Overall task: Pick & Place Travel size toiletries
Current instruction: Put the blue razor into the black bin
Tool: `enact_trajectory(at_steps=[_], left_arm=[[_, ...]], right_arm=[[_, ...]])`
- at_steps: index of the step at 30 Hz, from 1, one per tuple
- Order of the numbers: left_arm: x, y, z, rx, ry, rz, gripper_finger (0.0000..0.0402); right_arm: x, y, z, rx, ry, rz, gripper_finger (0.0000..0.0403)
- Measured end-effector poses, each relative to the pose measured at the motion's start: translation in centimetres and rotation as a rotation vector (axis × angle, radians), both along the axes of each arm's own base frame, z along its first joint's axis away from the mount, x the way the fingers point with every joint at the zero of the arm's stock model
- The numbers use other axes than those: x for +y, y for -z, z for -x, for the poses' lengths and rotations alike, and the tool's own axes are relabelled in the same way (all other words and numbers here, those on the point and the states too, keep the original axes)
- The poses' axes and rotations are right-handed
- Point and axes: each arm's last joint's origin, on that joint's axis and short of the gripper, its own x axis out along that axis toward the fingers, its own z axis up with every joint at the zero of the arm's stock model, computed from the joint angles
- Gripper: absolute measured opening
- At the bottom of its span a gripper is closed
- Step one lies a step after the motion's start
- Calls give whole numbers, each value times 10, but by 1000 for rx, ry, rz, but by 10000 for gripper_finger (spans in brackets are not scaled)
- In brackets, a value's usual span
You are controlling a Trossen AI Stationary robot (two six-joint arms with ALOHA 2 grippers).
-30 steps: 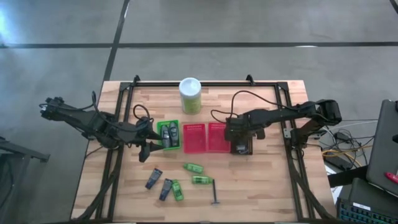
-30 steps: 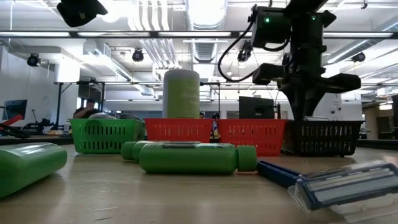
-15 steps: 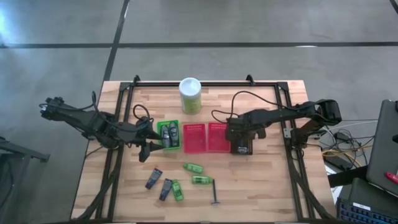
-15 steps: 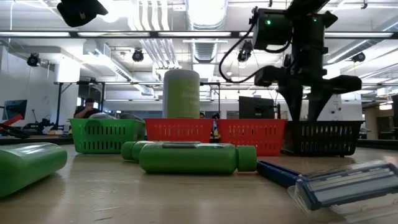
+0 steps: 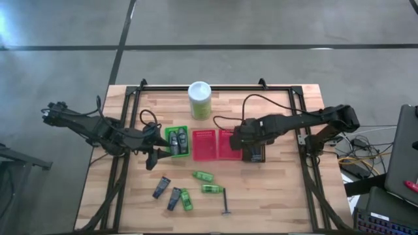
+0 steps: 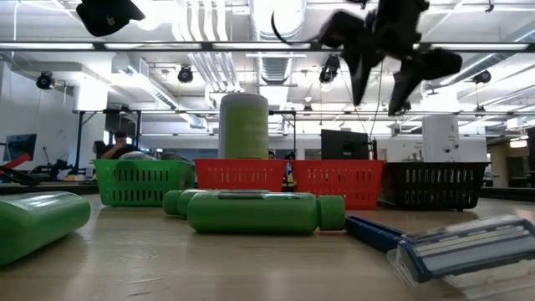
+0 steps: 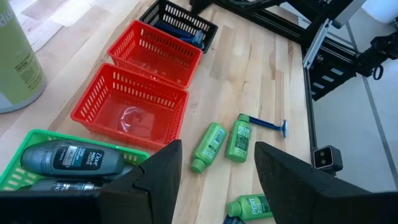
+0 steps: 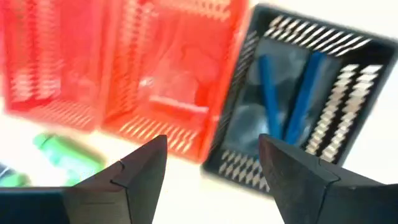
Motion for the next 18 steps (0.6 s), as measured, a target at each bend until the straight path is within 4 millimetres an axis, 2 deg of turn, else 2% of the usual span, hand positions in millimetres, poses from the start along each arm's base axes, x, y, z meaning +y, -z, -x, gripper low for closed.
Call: enact_trajectory(at_steps=[5,8,18], left_arm=[[0,0,0,0,4,-6,206],[0,0,0,2,6,-10,206],[0,1,0,6,11,-17,206]], right_arm=[[29,-7,-12,-31,-34,-37,255],[49,-3,-23,-26,-65,-96,251],[123,48,-71,87,-165,-215,243]])
